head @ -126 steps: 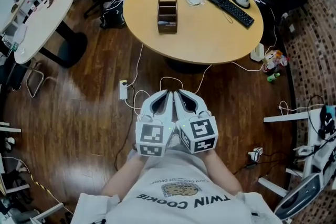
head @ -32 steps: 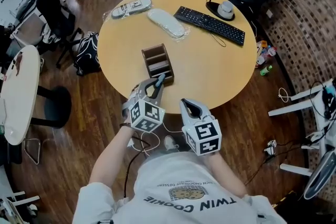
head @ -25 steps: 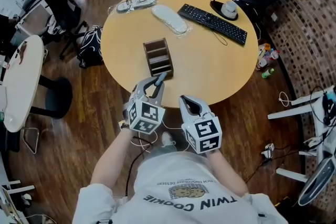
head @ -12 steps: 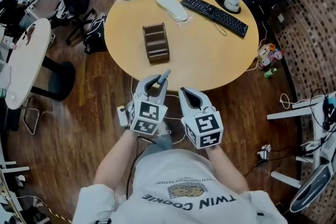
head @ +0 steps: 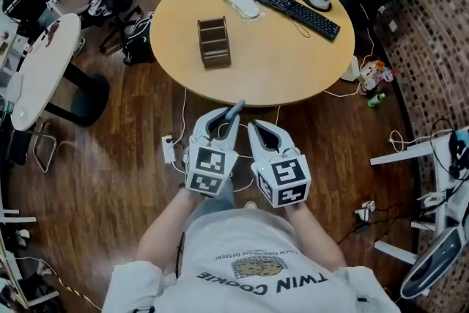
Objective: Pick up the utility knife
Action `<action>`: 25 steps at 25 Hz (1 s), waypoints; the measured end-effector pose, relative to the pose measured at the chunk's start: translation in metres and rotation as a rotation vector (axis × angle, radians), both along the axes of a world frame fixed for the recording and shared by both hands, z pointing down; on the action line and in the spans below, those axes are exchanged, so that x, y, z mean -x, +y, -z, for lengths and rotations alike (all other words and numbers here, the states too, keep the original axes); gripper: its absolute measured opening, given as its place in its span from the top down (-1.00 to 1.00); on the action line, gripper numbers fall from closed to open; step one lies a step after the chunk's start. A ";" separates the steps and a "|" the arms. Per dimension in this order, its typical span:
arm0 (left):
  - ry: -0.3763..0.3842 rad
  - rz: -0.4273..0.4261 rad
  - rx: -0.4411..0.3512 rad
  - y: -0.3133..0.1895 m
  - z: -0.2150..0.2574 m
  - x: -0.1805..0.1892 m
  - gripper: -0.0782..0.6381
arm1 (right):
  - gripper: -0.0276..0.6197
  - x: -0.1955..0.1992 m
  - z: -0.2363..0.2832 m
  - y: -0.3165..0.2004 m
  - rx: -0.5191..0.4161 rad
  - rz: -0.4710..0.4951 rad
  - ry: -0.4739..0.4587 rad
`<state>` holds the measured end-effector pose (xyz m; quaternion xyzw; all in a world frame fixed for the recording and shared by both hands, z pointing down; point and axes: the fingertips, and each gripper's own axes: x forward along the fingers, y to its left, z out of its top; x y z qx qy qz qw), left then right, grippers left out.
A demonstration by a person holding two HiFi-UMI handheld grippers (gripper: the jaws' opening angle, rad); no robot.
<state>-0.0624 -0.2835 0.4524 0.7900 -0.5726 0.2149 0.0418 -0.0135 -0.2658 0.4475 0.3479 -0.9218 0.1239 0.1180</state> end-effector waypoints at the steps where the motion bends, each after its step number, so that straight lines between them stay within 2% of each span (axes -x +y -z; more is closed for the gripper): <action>1: 0.008 0.009 -0.004 0.008 0.002 -0.005 0.57 | 0.91 -0.005 0.000 0.007 -0.002 0.002 -0.001; 5: 0.048 0.039 -0.035 0.035 0.018 -0.021 0.57 | 0.91 -0.020 0.000 0.030 0.001 -0.001 -0.006; 11: 0.062 0.065 -0.089 0.073 0.039 -0.034 0.57 | 0.91 -0.031 0.005 0.062 0.001 0.002 -0.024; 25: 0.139 0.155 -0.101 0.171 0.048 -0.011 0.57 | 0.91 -0.012 0.014 0.150 0.005 0.017 -0.028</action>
